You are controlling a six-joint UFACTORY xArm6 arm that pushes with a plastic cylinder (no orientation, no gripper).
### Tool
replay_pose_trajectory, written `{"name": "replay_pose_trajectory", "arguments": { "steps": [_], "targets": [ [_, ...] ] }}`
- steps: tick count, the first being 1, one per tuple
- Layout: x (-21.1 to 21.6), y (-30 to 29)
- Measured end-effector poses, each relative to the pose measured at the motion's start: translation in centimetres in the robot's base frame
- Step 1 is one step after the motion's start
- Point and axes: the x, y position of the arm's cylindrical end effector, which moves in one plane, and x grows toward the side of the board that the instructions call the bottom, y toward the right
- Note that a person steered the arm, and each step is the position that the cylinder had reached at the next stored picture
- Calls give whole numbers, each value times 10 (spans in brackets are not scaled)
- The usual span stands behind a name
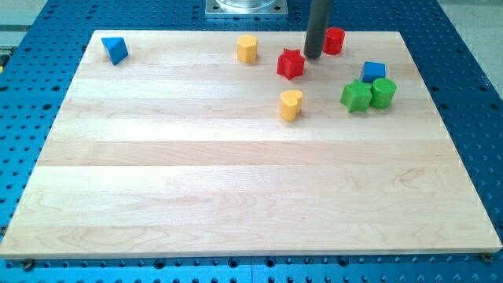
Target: Put the green star at the center left of the board
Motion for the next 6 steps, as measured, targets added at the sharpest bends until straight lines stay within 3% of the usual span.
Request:
{"name": "replay_pose_trajectory", "arguments": {
  "steps": [1,2,3,6],
  "targets": [
    [-12,39],
    [-10,-21],
    [-13,-42],
    [-13,-45]
  ]
}}
